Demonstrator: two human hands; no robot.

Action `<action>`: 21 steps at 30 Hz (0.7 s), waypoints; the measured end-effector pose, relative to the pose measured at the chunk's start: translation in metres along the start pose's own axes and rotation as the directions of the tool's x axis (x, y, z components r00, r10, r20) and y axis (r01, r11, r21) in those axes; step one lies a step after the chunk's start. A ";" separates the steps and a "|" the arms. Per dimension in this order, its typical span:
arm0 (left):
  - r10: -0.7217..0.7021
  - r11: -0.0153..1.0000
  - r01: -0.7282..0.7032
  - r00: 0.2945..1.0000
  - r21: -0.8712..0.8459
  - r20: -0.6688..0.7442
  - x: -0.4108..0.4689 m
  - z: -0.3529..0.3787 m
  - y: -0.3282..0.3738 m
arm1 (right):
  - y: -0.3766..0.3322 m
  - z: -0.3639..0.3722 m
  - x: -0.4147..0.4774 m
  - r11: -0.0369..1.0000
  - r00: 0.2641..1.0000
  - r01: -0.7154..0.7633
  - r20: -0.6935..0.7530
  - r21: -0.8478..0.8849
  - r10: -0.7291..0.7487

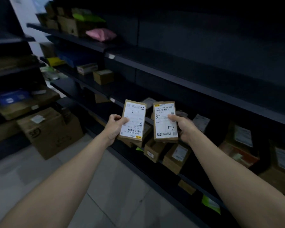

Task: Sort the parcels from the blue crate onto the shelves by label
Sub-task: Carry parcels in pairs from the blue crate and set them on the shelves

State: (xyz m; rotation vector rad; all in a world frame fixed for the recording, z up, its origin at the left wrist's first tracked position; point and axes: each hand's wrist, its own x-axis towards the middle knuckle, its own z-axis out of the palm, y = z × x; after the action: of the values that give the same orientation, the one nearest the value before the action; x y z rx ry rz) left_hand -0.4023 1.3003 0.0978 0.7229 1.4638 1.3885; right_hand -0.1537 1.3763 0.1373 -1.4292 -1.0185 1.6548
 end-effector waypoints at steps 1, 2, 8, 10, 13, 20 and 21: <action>-0.001 1.000 0.001 1.000 -0.012 -0.003 0.011 -0.012 0.002 | -0.004 0.015 0.010 1.000 1.000 0.007 0.014 0.002 -0.007; 0.003 1.000 -0.003 1.000 -0.016 -0.004 0.024 -0.023 0.005 | -0.008 0.030 0.021 1.000 1.000 0.011 0.026 0.004 -0.011; 0.023 0.998 -0.024 0.999 0.054 0.030 0.107 -0.104 0.037 | -0.018 0.136 0.077 0.999 0.999 0.006 0.032 0.035 -0.007; 0.017 0.998 -0.018 1.000 0.066 0.019 0.134 -0.130 0.050 | -0.020 0.169 0.093 0.999 1.000 0.006 0.021 0.048 -0.007; 0.005 0.996 -0.008 0.999 0.085 0.035 0.174 -0.158 0.063 | -0.023 0.204 0.112 0.996 1.000 0.019 -0.017 0.092 -0.017; -0.089 0.984 0.079 0.995 0.160 0.054 0.256 -0.172 0.059 | -0.032 0.226 0.163 0.998 0.992 0.009 -0.127 0.067 0.000; -0.096 0.982 0.086 0.994 0.169 0.053 0.269 -0.170 0.058 | -0.033 0.227 0.173 0.997 0.992 0.009 -0.127 0.076 0.001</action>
State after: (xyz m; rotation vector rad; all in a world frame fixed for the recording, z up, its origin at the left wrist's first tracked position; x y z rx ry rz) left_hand -0.6668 1.4846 0.0721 0.7861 1.5584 1.1748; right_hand -0.4007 1.5205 0.1106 -1.4609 -0.8776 1.5620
